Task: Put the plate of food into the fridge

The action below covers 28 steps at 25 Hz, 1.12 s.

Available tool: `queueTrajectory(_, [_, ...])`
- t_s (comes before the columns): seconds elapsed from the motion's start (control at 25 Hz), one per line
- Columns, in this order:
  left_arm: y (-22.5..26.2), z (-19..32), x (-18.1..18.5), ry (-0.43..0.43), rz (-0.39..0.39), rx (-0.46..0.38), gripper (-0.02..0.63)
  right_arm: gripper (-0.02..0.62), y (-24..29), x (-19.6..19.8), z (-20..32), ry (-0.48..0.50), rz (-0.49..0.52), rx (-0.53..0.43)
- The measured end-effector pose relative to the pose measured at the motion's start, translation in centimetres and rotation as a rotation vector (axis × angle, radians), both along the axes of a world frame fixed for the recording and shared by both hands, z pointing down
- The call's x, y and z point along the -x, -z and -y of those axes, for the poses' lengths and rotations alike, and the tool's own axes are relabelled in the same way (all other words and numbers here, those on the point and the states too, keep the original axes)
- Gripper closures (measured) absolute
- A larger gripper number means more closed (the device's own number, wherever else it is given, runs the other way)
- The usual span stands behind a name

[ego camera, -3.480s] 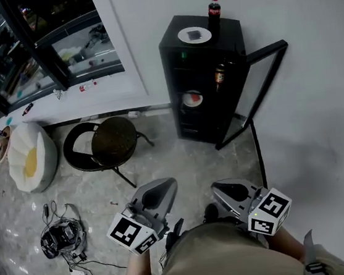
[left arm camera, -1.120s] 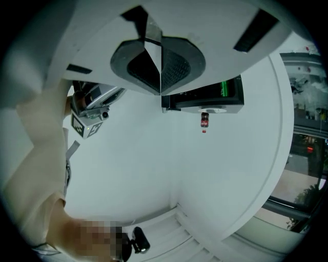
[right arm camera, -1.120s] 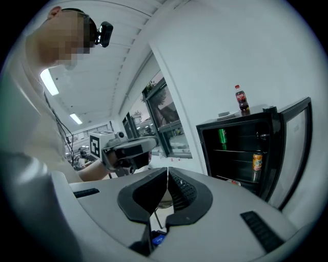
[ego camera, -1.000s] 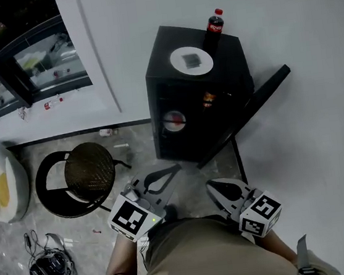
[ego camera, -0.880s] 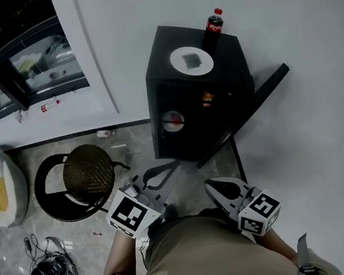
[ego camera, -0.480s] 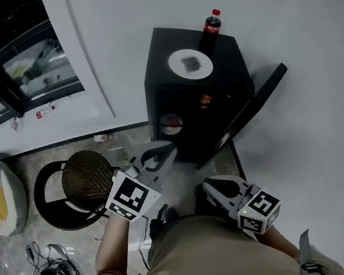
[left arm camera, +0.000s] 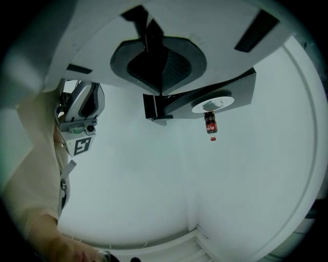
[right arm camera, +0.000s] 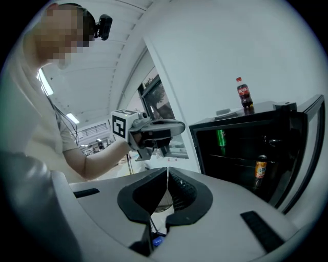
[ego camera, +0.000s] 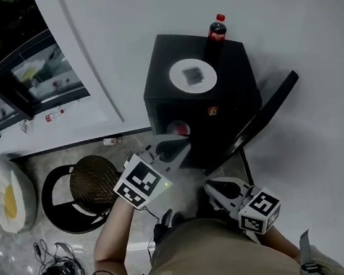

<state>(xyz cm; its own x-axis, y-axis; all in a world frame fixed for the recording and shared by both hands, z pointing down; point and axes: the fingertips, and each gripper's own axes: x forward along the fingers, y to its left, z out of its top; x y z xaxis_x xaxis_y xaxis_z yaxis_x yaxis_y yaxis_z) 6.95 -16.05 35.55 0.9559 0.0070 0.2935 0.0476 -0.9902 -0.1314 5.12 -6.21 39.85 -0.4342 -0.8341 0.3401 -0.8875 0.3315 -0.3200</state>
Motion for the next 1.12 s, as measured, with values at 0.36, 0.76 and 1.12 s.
queueTrajectory(0.36, [-0.4, 4.0, -4.1, 0.006, 0.130, -0.154, 0.594, 0.572, -1.6, -2.4, 1.0, 0.017, 0.087, 0.038])
queueTrajectory(0.76, [-1.9, 6.1, -7.3, -0.023, 0.285, -0.339, 0.395, 0.572, -2.6, -4.4, 1.2, -0.004, 0.117, 0.056])
queueTrajectory(1.12, [-3.6, 9.4, -9.7, 0.010, 0.454, -0.653, 0.339, 0.572, -2.8, -4.7, 1.5, -0.011, 0.110, 0.058])
